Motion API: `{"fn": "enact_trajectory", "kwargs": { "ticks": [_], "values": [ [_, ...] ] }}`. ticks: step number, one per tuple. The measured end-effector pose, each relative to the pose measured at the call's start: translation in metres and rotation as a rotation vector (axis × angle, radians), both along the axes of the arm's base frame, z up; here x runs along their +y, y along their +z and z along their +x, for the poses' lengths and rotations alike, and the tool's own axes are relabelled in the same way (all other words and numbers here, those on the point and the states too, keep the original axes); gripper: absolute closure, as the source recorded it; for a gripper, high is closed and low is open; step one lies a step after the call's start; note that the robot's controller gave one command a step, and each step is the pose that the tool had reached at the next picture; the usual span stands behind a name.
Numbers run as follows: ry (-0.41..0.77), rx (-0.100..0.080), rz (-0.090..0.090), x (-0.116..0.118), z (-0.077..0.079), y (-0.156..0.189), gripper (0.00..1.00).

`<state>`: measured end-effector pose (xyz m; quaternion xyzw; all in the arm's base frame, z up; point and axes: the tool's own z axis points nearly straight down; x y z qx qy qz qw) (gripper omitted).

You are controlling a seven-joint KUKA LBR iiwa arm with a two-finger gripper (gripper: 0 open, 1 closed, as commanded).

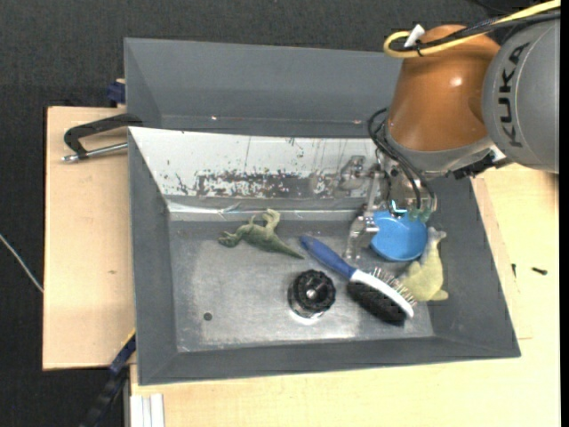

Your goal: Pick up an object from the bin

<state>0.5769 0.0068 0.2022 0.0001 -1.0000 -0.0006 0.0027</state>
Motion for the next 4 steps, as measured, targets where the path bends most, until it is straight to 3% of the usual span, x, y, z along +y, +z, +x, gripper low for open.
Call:
{"fn": "enact_trajectory", "kwargs": {
  "ticks": [1,4],
  "values": [
    [-0.042,-0.012,0.001,0.0707,0.0183,-0.1311,0.00],
    [-0.040,-0.010,0.001,0.0727,0.0227,-0.1265,0.00]
  ]
}}
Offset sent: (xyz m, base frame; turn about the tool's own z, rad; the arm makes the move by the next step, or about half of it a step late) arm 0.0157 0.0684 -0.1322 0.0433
